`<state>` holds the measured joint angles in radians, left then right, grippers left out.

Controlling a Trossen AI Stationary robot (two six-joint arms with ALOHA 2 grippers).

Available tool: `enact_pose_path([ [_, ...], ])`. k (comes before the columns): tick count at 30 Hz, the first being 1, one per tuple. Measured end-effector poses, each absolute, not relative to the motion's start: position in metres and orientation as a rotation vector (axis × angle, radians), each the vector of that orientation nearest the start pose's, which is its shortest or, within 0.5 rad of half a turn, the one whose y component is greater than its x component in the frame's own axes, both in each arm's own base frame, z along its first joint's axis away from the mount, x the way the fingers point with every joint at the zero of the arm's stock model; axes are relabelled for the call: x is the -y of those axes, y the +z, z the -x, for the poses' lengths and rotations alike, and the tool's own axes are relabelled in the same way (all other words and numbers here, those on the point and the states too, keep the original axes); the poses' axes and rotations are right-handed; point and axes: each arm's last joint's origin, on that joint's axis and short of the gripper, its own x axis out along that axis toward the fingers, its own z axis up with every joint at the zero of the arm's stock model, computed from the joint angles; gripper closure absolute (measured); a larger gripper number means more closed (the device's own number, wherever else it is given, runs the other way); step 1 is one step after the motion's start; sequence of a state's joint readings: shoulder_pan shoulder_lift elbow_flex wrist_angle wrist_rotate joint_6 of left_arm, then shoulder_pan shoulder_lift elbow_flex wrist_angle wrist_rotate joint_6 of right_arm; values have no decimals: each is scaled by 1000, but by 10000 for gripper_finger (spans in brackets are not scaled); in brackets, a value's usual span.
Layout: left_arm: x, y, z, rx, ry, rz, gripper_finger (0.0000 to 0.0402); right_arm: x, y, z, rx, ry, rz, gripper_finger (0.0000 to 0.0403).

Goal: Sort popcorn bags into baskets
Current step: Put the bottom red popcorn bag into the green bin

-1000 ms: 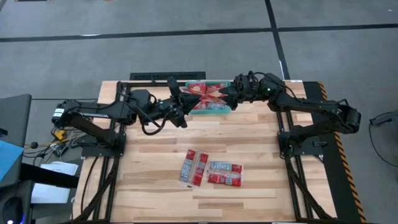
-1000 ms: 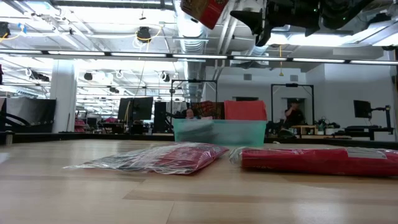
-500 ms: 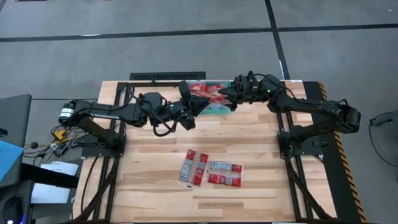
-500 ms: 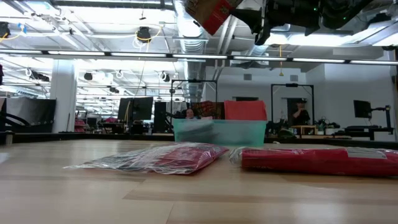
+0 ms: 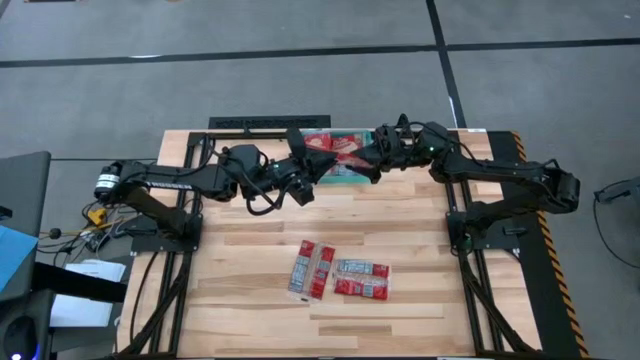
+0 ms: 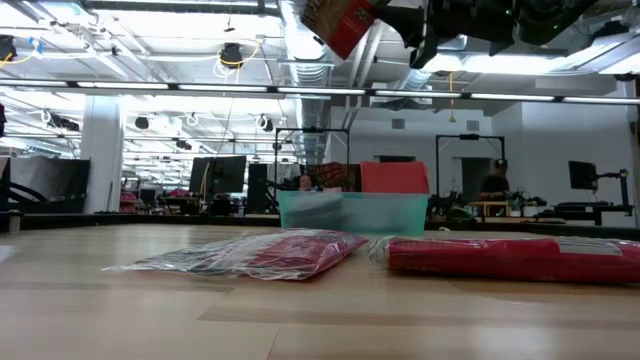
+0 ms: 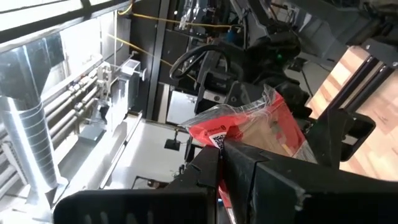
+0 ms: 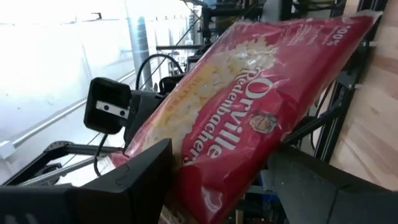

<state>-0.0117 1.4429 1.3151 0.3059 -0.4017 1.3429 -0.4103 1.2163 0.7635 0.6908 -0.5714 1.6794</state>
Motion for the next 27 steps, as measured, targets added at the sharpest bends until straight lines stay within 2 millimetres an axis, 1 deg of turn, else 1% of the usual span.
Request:
enact_pose_path([
  [6,-13,410,-330,-115,452,-1277,401,86,319,-250,0,312,-1574,121],
  [13,-12,411,-330,-97,436,-1262,401,83,320,-251,-7,323,-1555,122],
  [17,-13,411,-330,-86,436,-1212,402,84,320,-251,5,314,-1555,137],
  [19,-13,410,-330,-83,434,-1193,402,84,320,-251,14,307,-1553,158],
  [21,-13,410,-330,-90,428,-1193,402,84,320,-251,17,303,-1548,188],
  [27,-12,408,-330,-74,388,-1136,402,84,319,-252,22,296,-1517,303],
])
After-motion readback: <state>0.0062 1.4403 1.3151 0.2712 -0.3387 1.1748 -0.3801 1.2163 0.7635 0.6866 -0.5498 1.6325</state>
